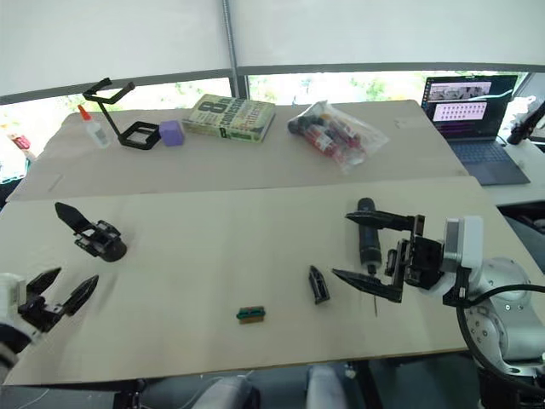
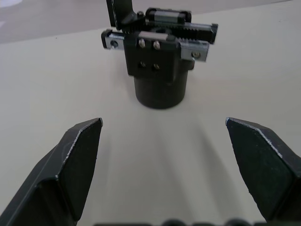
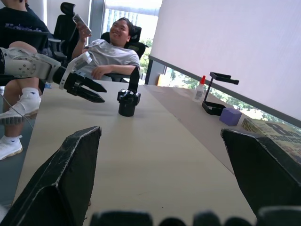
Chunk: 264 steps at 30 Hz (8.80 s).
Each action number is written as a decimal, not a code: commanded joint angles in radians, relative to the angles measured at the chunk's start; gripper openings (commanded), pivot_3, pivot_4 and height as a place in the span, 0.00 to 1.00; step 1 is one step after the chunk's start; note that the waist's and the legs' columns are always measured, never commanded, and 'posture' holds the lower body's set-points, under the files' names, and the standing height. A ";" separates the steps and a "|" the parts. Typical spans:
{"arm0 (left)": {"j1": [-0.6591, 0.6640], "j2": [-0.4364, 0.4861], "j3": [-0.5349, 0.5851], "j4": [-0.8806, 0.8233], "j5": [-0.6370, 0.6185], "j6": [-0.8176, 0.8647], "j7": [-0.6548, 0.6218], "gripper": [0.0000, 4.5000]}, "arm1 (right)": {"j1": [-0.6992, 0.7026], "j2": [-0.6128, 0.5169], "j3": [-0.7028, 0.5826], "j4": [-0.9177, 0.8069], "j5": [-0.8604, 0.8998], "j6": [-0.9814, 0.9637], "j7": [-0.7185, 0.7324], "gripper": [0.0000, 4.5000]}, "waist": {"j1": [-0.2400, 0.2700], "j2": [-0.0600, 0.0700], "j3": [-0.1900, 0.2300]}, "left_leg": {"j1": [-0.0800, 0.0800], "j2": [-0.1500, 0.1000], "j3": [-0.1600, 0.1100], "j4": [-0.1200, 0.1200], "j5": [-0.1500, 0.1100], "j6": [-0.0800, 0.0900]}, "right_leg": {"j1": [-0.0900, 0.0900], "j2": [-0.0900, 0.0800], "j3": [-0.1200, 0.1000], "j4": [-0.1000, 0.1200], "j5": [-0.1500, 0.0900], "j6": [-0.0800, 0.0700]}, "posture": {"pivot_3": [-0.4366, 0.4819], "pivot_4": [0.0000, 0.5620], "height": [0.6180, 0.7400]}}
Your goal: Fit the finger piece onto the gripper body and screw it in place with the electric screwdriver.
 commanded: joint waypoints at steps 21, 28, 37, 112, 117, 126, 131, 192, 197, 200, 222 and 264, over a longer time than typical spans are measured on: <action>-0.286 0.009 -0.182 0.318 0.151 -0.125 0.049 0.99 | 0.030 -0.036 -0.028 -0.013 -0.008 -0.046 0.000 1.00 | 0.009 0.000 0.000 | 0.000 -0.001 0.000 0.000 0.001 -0.001 | 0.000 -0.001 0.000 0.001 0.000 0.000 | 0.48 0.27 1.00; -0.348 0.023 -0.212 0.392 0.173 -0.157 0.041 0.99 | 0.047 -0.038 -0.035 -0.026 -0.014 -0.052 -0.015 1.00 | 0.011 0.000 0.000 | 0.000 -0.001 0.000 0.000 0.001 -0.001 | 0.000 -0.001 0.000 0.001 0.000 0.000 | 0.48 0.27 1.00; -0.357 0.012 -0.235 0.400 0.167 -0.186 -0.005 0.81 | 0.091 -0.041 -0.062 -0.041 -0.018 -0.059 -0.029 1.00 | 0.011 0.000 0.000 | 0.000 -0.001 0.000 0.000 0.000 0.000 | 0.000 -0.001 0.000 0.000 0.000 0.000 | 0.48 0.27 1.00; -0.192 0.192 -0.389 -0.338 -0.171 0.040 -0.592 0.99 | -0.130 -0.093 0.380 -0.360 0.123 1.420 -1.116 1.00 | 0.009 -0.003 0.004 | -0.018 -0.002 0.002 0.010 -0.002 0.004 | -0.015 -0.002 -0.001 0.000 0.000 0.002 | 0.48 0.27 1.00; -0.194 0.198 -0.378 -0.341 -0.176 0.036 -0.586 1.00 | -0.127 -0.057 0.390 -0.364 0.082 1.448 -1.125 0.75 | 0.012 -0.005 0.003 | -0.017 -0.002 0.001 0.010 -0.001 0.004 | -0.015 -0.002 -0.002 0.001 0.000 0.001 | 0.48 0.27 1.00; -0.306 0.157 -0.350 -0.383 -0.295 0.163 -0.429 1.00 | -0.040 -0.055 0.273 -0.467 0.021 1.251 -1.048 0.24 | 0.013 -0.006 0.002 | -0.017 -0.002 0.001 0.010 -0.001 0.003 | -0.015 -0.001 -0.002 0.001 0.000 0.001 | 0.48 0.27 1.00; -0.556 -0.006 -0.399 -0.420 -0.418 0.341 -0.089 1.00 | -0.072 -0.047 0.224 -0.513 -0.222 0.765 -1.008 0.24 | 0.011 -0.005 0.003 | -0.019 -0.003 0.001 0.015 -0.001 0.003 | -0.015 -0.002 -0.001 0.002 0.002 0.003 | 0.48 0.27 1.00; -1.040 -0.018 -0.604 -0.083 -0.517 0.726 -0.309 0.00 | -0.589 -0.096 0.203 -0.137 0.188 1.017 -0.432 0.99 | -0.015 -0.004 0.004 | -0.018 -0.002 0.004 0.016 0.001 0.000 | -0.016 0.003 0.002 0.001 0.005 0.000 | 0.48 0.27 1.00; -1.081 -0.034 -0.647 -0.093 -0.518 0.757 -0.392 0.00 | -0.734 -0.124 0.309 -0.068 0.279 1.288 -0.459 0.99 | -0.005 -0.004 0.005 | -0.019 -0.001 0.002 0.015 0.001 0.001 | -0.017 0.002 0.000 0.001 0.005 0.000 | 0.48 0.27 1.00; -1.077 -0.033 -0.649 -0.104 -0.525 0.794 -0.402 0.00 | -0.781 -0.071 0.318 -0.047 0.312 1.357 -0.502 0.99 | -0.009 -0.004 0.005 | -0.022 -0.001 0.002 0.014 0.001 0.001 | -0.019 0.001 0.000 0.002 0.005 0.000 | 0.48 0.27 1.00; -1.031 -0.043 -0.653 -0.169 -0.464 0.830 -0.389 0.00 | -0.849 0.090 0.342 -0.003 0.322 1.374 -0.569 0.99 | -0.015 -0.003 0.004 | -0.032 -0.004 0.001 0.021 0.002 0.001 | -0.027 -0.002 -0.002 0.003 0.007 0.002 | 0.48 0.27 1.00; -0.730 0.111 -0.574 0.463 0.085 -0.281 -0.786 1.00 | -0.274 0.001 0.210 -0.163 -0.015 0.480 -0.246 0.10 | -0.005 -0.003 0.004 | -0.032 -0.004 0.008 0.024 0.001 0.002 | -0.031 -0.003 -0.002 0.015 0.007 0.001 | 0.48 0.27 1.00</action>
